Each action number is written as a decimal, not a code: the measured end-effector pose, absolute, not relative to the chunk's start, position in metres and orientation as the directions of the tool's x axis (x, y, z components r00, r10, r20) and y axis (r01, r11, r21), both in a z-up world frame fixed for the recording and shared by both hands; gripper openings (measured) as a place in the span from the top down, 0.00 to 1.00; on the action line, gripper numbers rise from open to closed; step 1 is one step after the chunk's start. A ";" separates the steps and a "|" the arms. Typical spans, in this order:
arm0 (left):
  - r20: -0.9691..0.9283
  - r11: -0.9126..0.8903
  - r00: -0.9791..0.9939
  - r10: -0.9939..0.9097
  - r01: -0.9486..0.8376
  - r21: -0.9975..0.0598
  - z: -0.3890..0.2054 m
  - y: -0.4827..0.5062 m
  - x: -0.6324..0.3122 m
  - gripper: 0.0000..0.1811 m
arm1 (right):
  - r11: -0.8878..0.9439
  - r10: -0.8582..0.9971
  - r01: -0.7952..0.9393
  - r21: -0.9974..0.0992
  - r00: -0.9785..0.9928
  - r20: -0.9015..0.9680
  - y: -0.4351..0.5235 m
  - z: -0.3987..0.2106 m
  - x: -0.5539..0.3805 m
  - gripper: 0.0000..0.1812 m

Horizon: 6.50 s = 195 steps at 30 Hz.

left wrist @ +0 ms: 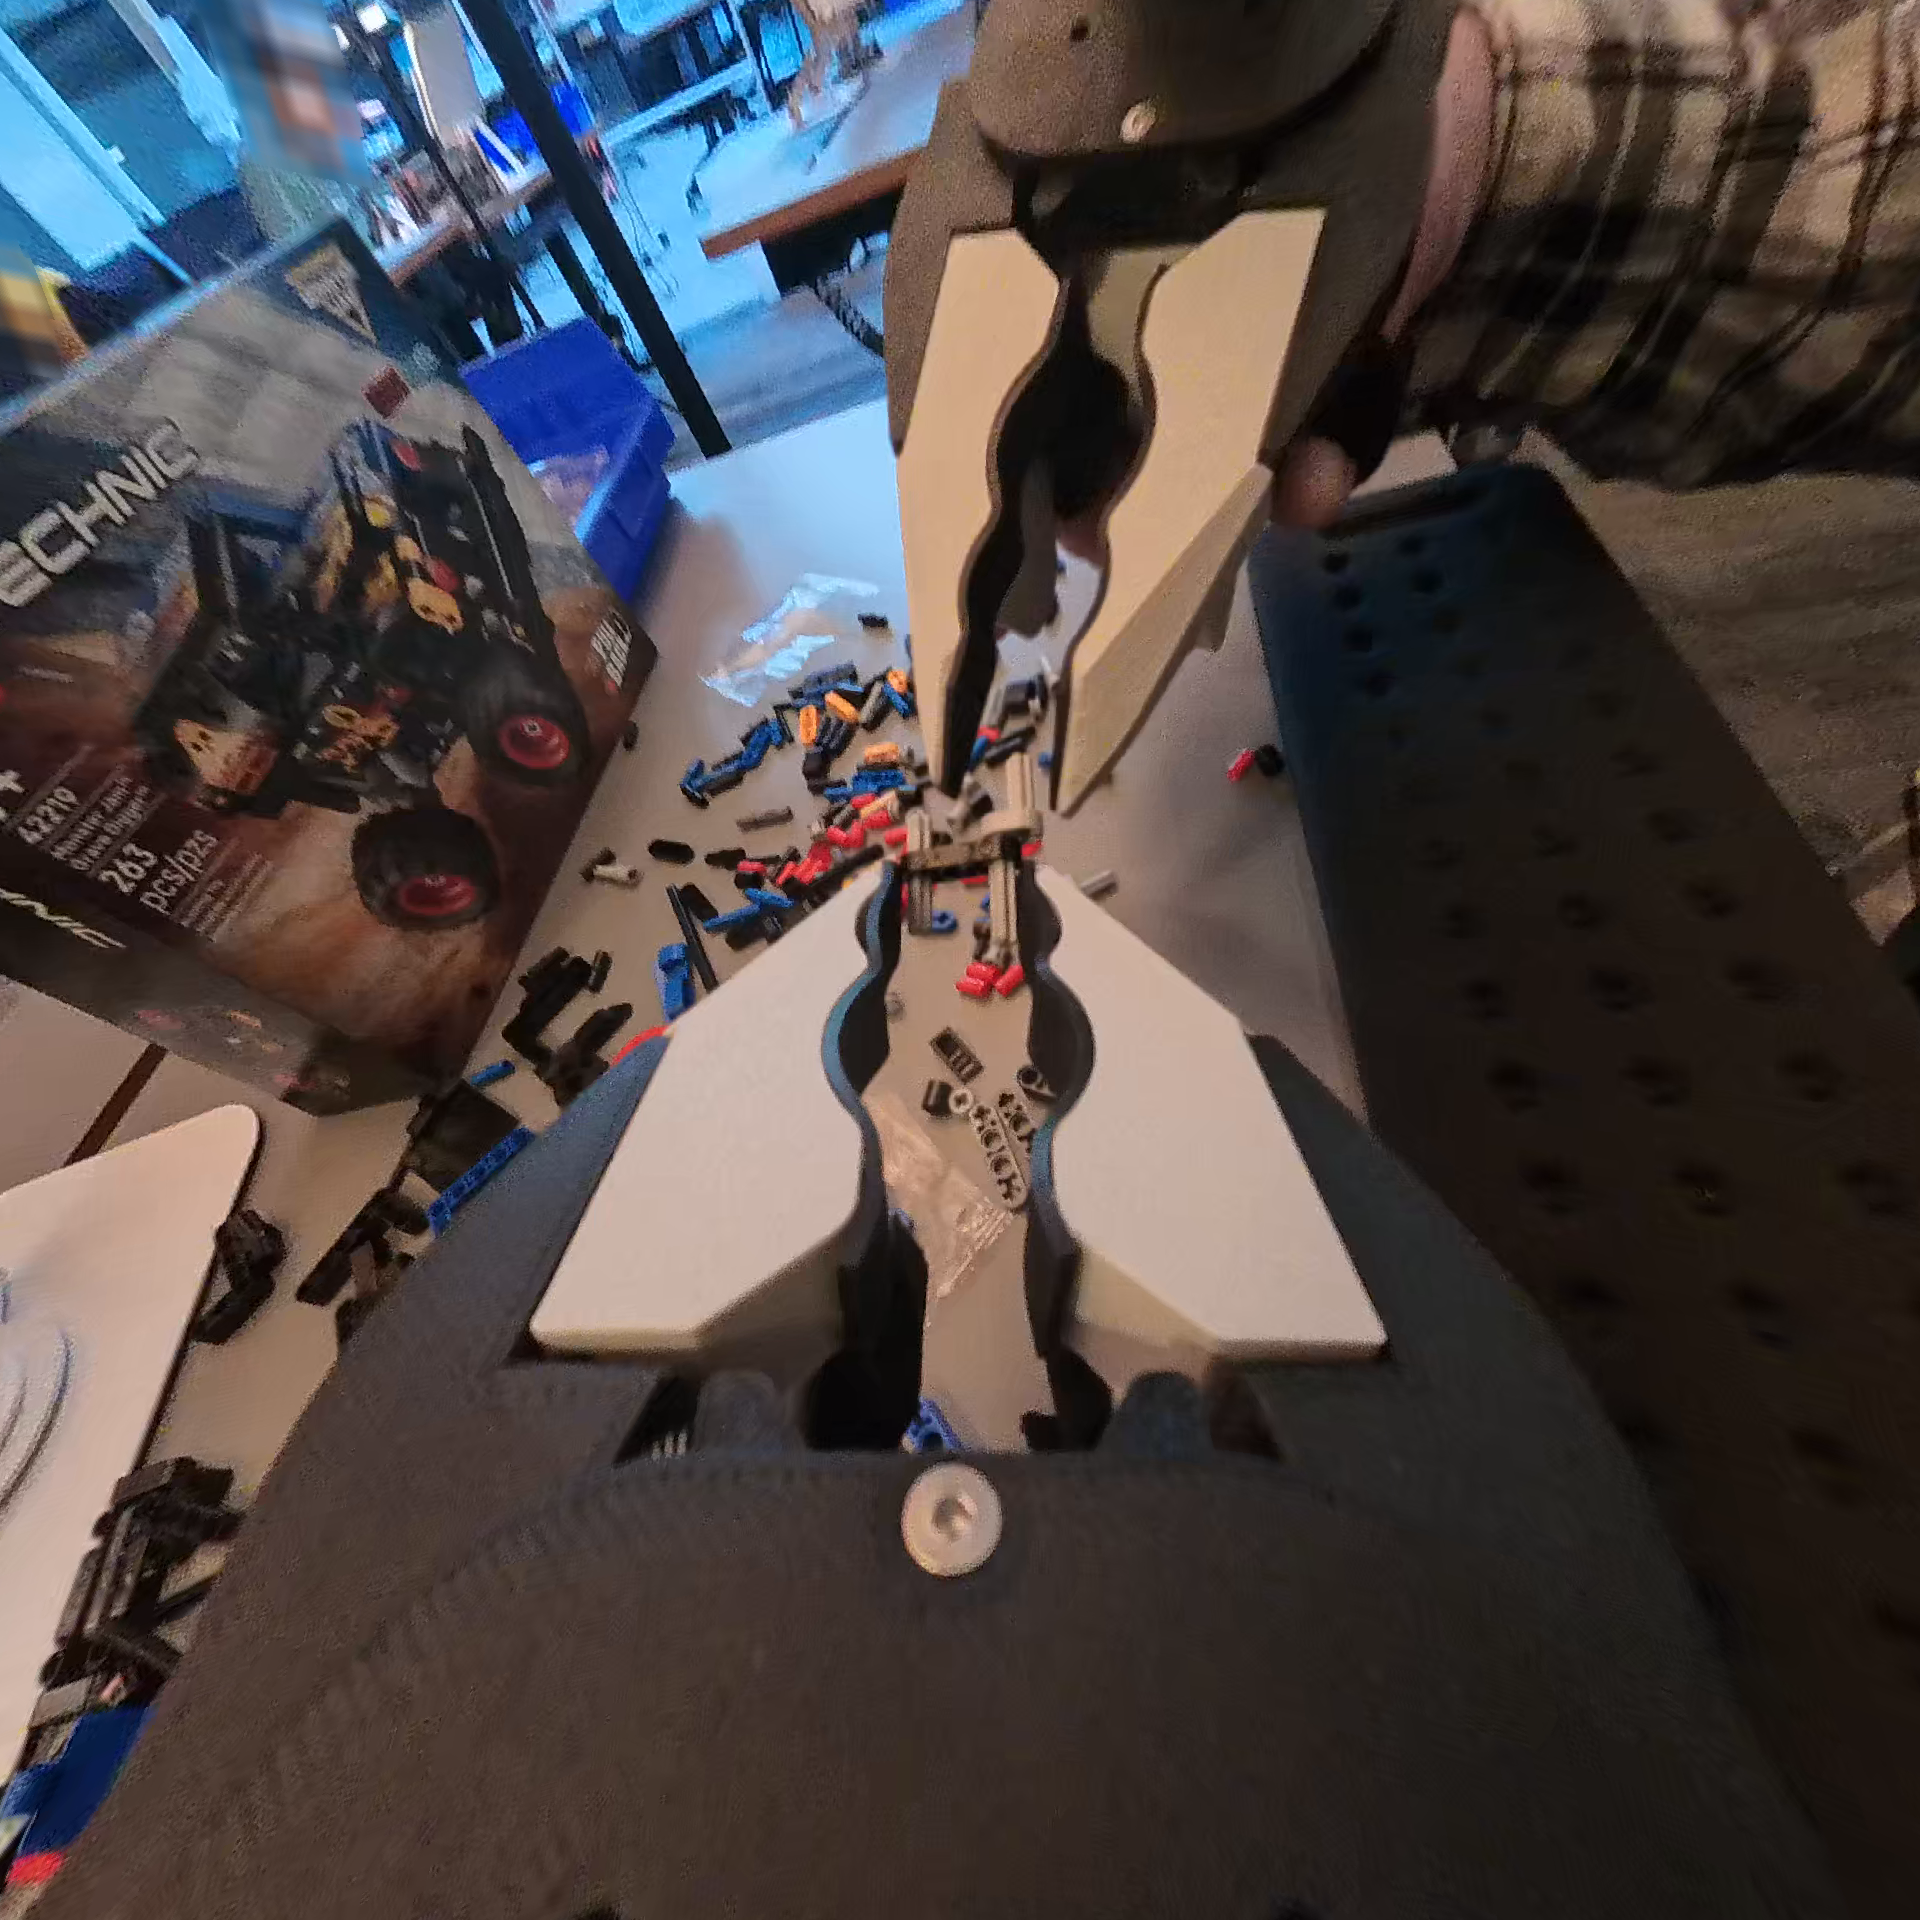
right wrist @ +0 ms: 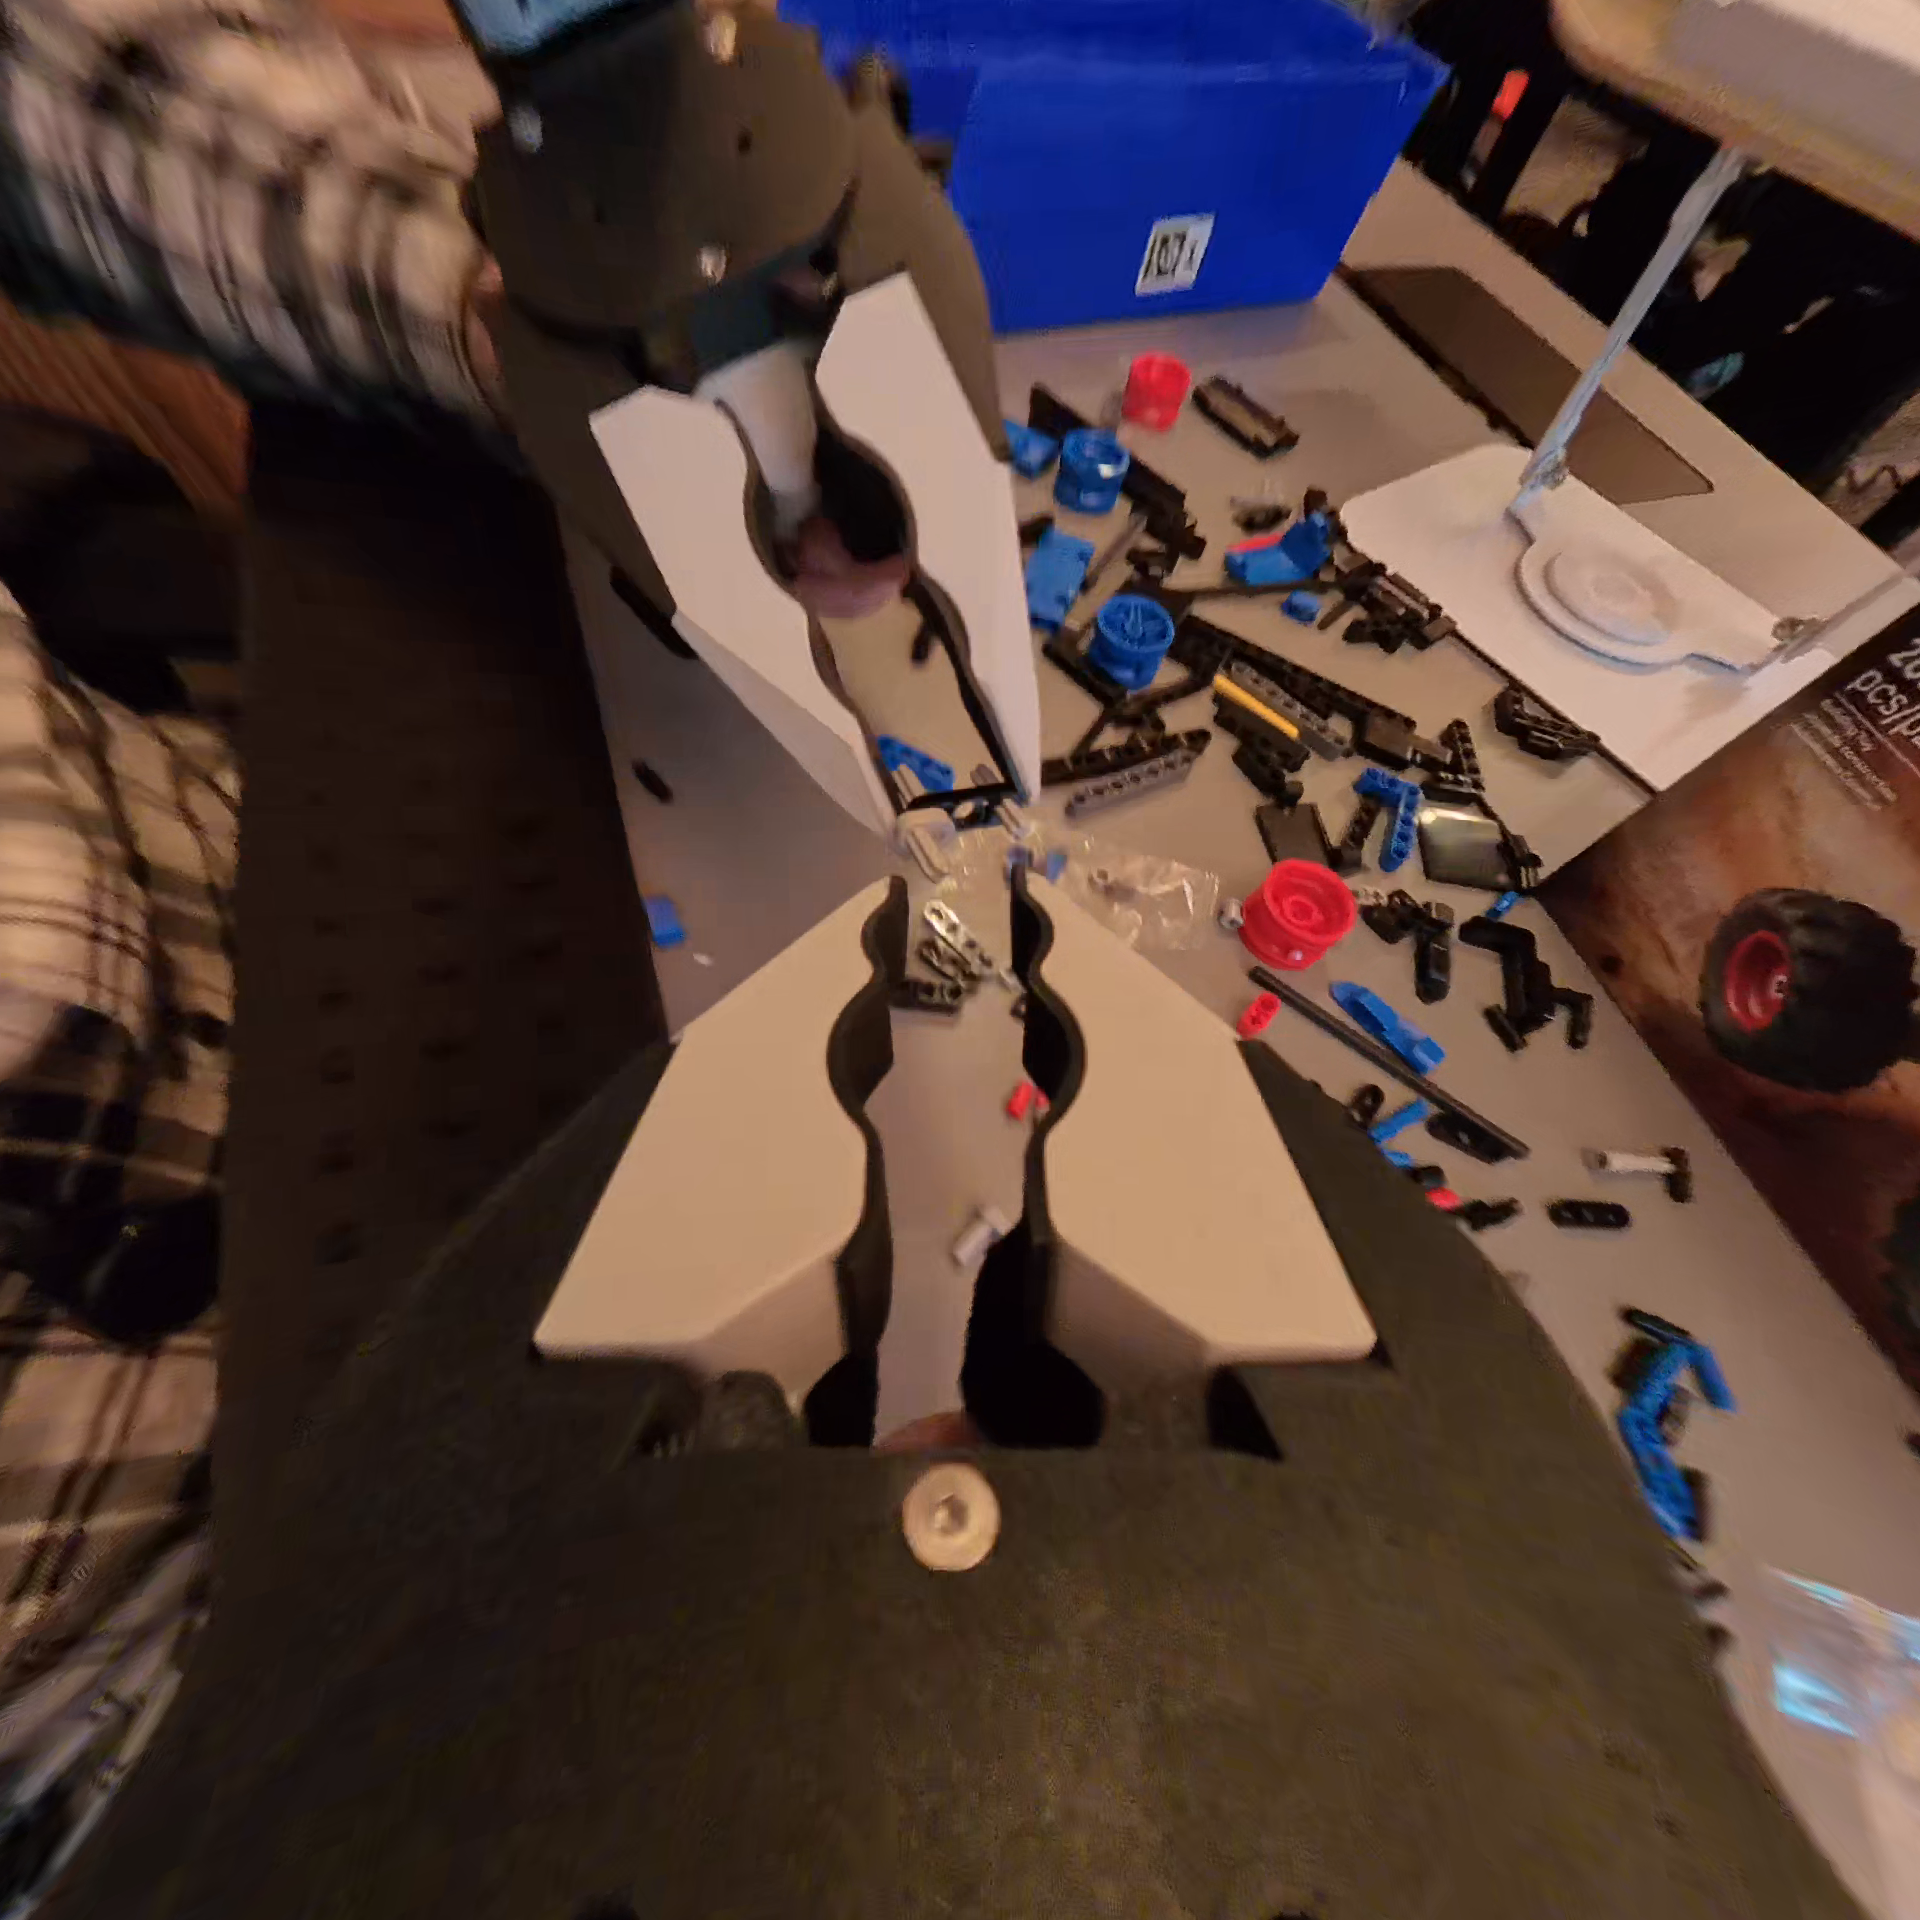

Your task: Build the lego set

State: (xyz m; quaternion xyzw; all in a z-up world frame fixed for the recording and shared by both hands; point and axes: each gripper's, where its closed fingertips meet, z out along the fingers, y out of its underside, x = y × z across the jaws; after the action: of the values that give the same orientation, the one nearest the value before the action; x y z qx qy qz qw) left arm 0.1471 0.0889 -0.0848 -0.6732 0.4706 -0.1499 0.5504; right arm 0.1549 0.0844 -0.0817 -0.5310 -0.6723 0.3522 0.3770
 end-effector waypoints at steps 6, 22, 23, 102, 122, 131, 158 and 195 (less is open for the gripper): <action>-0.345 0.116 0.518 -0.782 -0.423 -0.899 -0.076 0.087 0.149 0.89 | 0.072 0.982 0.340 -0.938 -0.188 0.008 0.073 -0.068 0.150 0.98; -0.221 -0.076 0.414 -0.883 -0.592 -0.802 -0.142 0.088 0.143 0.89 | 0.186 0.976 0.542 -0.820 -0.195 0.093 0.072 -0.114 0.144 1.00; -0.231 -0.071 0.412 -0.882 -0.599 -0.797 -0.142 0.089 0.143 0.89 | 0.186 0.977 0.542 -0.819 -0.193 0.093 0.072 -0.116 0.144 1.00; -0.326 -0.056 0.318 -0.890 -0.786 -0.616 -0.174 0.077 0.142 0.96 | -0.098 0.986 0.643 -0.759 -0.039 -0.161 0.074 -0.138 0.160 0.98; -0.700 0.415 -0.026 -0.713 -0.821 -0.392 -0.171 0.068 0.143 0.96 | 0.100 0.946 0.582 -0.807 -0.306 -0.103 0.065 -0.144 0.156 0.98; -0.700 0.370 0.030 -0.714 -0.832 -0.413 -0.170 0.071 0.138 0.96 | 0.189 0.922 0.539 -0.820 -0.385 -0.040 0.055 -0.144 0.156 0.98; -0.188 0.143 -0.057 -0.981 -0.863 -0.484 -0.173 0.062 0.145 0.85 | 0.192 0.934 0.513 -0.837 -0.357 -0.004 0.056 -0.137 0.168 0.98; -0.204 0.048 0.508 -0.837 -0.303 -0.952 -0.063 0.099 0.147 0.88 | -0.034 0.993 0.104 -0.994 -0.108 -0.046 0.085 -0.047 0.157 0.98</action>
State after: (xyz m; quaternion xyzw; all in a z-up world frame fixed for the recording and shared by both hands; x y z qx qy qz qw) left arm 0.1469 0.0987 -0.0630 -0.6497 0.4387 -0.2318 0.5759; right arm 0.1574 0.0852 -0.0471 -0.5065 -0.5414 0.5106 0.4355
